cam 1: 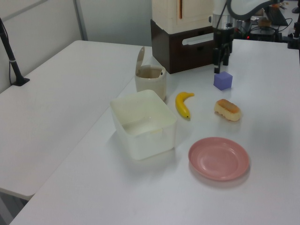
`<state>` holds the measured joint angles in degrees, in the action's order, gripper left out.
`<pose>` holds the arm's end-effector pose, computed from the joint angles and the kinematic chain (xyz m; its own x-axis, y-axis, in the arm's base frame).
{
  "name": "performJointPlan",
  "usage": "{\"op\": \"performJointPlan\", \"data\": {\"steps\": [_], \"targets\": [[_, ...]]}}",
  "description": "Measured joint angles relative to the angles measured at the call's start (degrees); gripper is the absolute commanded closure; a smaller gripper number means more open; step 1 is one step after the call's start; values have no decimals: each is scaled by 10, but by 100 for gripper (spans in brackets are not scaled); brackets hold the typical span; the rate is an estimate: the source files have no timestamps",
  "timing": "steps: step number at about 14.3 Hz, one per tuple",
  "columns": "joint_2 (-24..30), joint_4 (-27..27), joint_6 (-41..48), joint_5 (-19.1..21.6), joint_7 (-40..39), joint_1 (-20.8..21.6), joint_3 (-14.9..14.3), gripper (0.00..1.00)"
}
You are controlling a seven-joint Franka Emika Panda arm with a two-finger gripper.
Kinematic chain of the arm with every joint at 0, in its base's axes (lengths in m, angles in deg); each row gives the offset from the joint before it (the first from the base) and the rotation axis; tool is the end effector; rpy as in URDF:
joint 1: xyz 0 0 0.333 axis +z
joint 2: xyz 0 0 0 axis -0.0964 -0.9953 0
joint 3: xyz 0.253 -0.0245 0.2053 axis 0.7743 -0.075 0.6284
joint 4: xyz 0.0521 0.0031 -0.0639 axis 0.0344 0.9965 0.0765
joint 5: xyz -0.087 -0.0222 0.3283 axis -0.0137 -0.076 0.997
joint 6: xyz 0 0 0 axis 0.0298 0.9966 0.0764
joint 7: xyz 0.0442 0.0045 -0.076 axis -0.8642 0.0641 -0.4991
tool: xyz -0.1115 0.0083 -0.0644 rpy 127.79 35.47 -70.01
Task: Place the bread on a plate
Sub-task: 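Lower the gripper and close it on the bread roll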
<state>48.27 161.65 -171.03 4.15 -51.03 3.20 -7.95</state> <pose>0.5161 -0.0346 0.4704 0.9888 -0.1418 -0.0463 -0.1447 -0.9872 -0.0673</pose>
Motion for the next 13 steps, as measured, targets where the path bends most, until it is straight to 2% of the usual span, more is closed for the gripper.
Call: {"op": "performJointPlan", "data": {"steps": [2, 5, 10, 13], "targets": [[29, 40, 0, 0, 13, 14, 0, 0], [35, 73, -21, 0, 57, 37, 0, 0], [35, 83, -29, -4, 139, 96, 1, 0], [32, 91, -29, -6, 154, 108, 1, 0]]}}
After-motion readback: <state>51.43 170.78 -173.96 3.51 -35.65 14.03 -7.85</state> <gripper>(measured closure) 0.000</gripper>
